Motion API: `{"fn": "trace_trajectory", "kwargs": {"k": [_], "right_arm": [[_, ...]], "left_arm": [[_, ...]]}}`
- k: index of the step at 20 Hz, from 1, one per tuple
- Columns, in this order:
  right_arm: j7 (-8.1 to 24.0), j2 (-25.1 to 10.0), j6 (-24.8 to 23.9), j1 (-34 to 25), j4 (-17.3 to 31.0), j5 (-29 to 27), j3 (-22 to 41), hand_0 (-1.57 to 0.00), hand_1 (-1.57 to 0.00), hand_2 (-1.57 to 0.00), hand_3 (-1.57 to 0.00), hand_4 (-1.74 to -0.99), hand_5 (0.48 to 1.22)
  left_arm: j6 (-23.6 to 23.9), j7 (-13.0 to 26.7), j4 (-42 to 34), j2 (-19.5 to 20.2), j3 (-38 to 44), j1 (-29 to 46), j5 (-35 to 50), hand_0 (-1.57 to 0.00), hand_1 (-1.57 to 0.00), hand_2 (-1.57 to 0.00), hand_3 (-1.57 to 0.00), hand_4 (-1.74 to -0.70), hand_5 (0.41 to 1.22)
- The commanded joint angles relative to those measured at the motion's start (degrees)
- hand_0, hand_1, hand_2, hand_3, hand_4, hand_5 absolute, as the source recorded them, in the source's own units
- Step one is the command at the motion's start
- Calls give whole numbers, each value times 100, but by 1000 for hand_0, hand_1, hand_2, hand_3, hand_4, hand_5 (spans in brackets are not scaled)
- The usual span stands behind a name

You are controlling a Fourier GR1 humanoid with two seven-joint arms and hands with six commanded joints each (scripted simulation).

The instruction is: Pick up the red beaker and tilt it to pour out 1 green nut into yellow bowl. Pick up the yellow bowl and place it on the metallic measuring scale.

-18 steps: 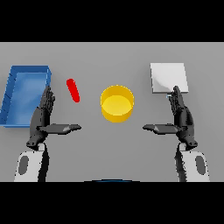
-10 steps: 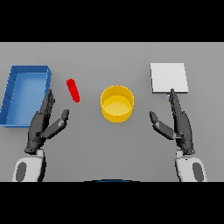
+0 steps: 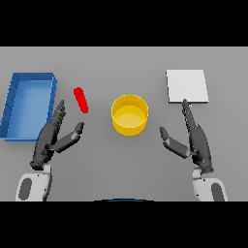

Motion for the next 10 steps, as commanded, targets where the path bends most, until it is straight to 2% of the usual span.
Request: {"fn": "trace_trajectory", "kwargs": {"k": [1, 3, 6, 10], "right_arm": [[-57, -23, 52, 81, -56, -69, -14, 1, 1, 1, 1, -1189, 626], [25, -18, 76, -30, 47, -160, -83, 1, 1, 1, 1, -1209, 627], [-95, -42, 104, -10, 86, -207, -114, 1, 1, 1, 1, -1220, 626], [-100, -45, 107, -7, -17, -202, -98, 1, 1, 1, 1, -1227, 625]], "left_arm": [[3, 26, 230, -11, 81, -140, 49, 1, 1, 1, 1, -1145, 643], [-33, 40, 724, 16, 229, -582, 112, 1, 1, 1, 1, -1169, 648], [-36, -166, 1455, 65, 390, -1074, 76, 1, 1, 1, 1, -1177, 644], [-78, -501, 2218, 34, 492, -1688, 65, 1, 1, 1, 1, -1183, 637]]}}
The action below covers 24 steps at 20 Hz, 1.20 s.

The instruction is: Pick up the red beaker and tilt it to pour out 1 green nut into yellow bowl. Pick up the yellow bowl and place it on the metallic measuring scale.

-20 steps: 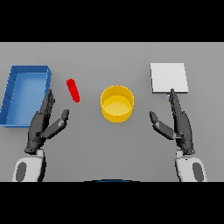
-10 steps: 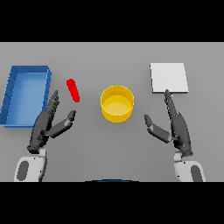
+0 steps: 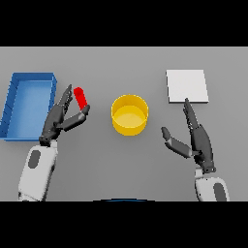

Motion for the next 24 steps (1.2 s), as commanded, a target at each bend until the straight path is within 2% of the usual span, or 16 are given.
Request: {"fn": "trace_trajectory", "kwargs": {"k": [1, 11, 13, 16, 17, 18, 20, 21, 22, 24], "right_arm": [[42, 5, -13, 10, 29, 46, 20, 1, 1, 1, 1, -1222, 626], [146, 7, -9, 85, -102, -35, -25, 1, 1, 1, 1, -1240, 639], [96, -23, 9, 99, -64, -38, -40, 1, 1, 1, 1, -1242, 642], [98, 8, 8, 110, -15, -64, -41, 1, 1, 1, 1, -1246, 645], [178, 5, 6, 15, -7, -72, -56, 1, 1, 1, 1, -1246, 646], [96, 18, 16, 74, -21, -84, -43, 1, 1, 1, 1, -1244, 644], [94, 14, -15, 120, -75, -46, -34, 1, 1, 1, 1, -1240, 645], [115, -27, -16, 70, -36, -37, -66, 1, 1, 1, 1, -1236, 647], [140, -44, -9, 57, -72, -70, -90, 1, 1, 1, 1, -1237, 648], [198, -33, 32, 45, -93, -137, -94, 1, 1, 1, 1, -1239, 648]], "left_arm": [[25, -106, 203, -17, 17, -137, -37, 1, 1, 1, 1, -1189, 641], [357, -281, 1552, -87, 208, -1210, -303, 1, 1, 1, 1, -1207, 673], [410, -487, 1928, -140, 324, -1433, -259, 1, 1, 1, 1, -1228, 687], [409, -1046, 2290, -250, 561, -1534, -34, 1, 1, 1, 1, -1285, 708], [420, -1154, 2423, -289, 634, -1610, 24, 1, 1, -6, 1, -1303, 719], [477, -1175, 2566, -328, 689, -1715, 42, -4, -7, -54, -37, -1328, 738], [545, -1328, 2712, -383, 772, -1773, 88, -207, -230, -287, -254, -1401, 787], [646, -1353, 2772, -394, 804, -1794, 68, -379, -406, -457, -518, -1410, 874], [827, -1315, 2835, -413, 816, -1830, -1, -551, -588, -662, -728, -1471, 943], [1033, -1257, 2928, -413, 677, -1936, -286, -918, -941, -989, -984, -1558, 1043]]}}
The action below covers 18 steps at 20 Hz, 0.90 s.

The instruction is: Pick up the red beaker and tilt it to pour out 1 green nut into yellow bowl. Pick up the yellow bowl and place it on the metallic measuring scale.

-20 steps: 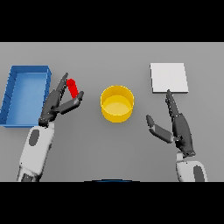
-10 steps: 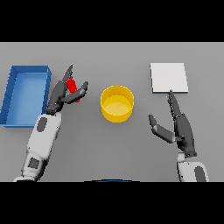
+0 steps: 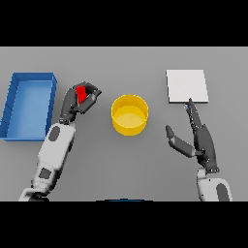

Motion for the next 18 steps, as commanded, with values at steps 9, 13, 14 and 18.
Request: {"fn": "trace_trajectory", "kwargs": {"k": [9, 13, 14, 18], "right_arm": [[-157, 58, -26, 142, -41, 52, 67, 1, 1, 1, 1, -1248, 645], [-157, 16, -33, 57, 28, 103, 55, 1, 1, 1, 1, -1233, 644], [-158, -5, -16, 69, 45, 95, 45, 1, 1, 1, 1, -1228, 645], [-293, -32, -99, 1, 121, 210, 35, 1, 1, 1, 1, -1219, 656]], "left_arm": [[-391, -250, -243, 6, 70, 32, 398, -1483, -1486, -1493, -1462, -1639, 1157], [-586, -72, -765, 67, 79, 44, 724, -1535, -1536, -1539, -1526, -1699, 1135], [-610, 11, -884, 69, 34, 22, 747, -1542, -1543, -1545, -1535, -1708, 1132], [-726, 307, -1176, 348, -233, -59, 575, -1556, -1557, -1558, -1553, -1724, 1132]]}}
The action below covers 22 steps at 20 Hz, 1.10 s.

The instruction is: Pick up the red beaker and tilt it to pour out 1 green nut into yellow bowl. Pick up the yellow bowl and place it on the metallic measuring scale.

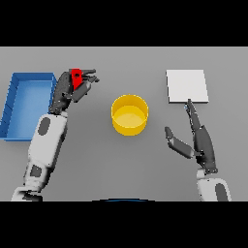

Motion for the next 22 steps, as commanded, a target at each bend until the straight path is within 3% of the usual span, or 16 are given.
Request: {"fn": "trace_trajectory", "kwargs": {"k": [1, 6, 8, 12, 17, 21, 22], "right_arm": [[-51, -4, -26, -2, -30, 29, 5, 1, 1, 1, 1, -1219, 659], [-39, -46, -5, 96, -104, 117, 62, 1, 1, 1, 1, -1210, 664], [164, -8, -31, -12, -28, 137, 61, 1, 1, 1, 1, -1199, 658], [126, -42, 25, 24, -32, 124, 72, 1, 1, 1, 1, -1183, 663], [164, 10, 77, 102, -171, 9, 77, 1, 1, 1, 1, -1181, 669], [311, 37, 56, 75, -164, 38, 88, 1, 1, 1, 1, -1187, 676], [332, 51, 48, 78, -203, 41, 99, 1, 1, 1, 1, -1191, 675]], "left_arm": [[-12, 44, -51, 50, -63, 24, -51, -1556, -1557, -1558, -1553, -1724, 1133], [-55, 153, -287, 380, -529, 77, -500, -1562, -1562, -1563, -1559, -1730, 1134], [-99, 445, -412, 594, -855, -28, -847, -1565, -1565, -1566, -1563, -1734, 1124], [-317, 1011, -613, 989, -1569, -336, -1598, -1569, -1569, -1569, -1568, -1738, 1127], [-538, 1419, -407, 1154, -2507, -931, -2601, -1570, -1570, -1570, -1570, -1740, 1162], [-974, 1554, -245, 1325, -3215, -1364, -3475, -1571, -1571, -1571, -1571, -1741, 1197], [-1160, 1611, -170, 1343, -3396, -1486, -3671, -1571, -1571, -1571, -1571, -1689, 1202]]}}
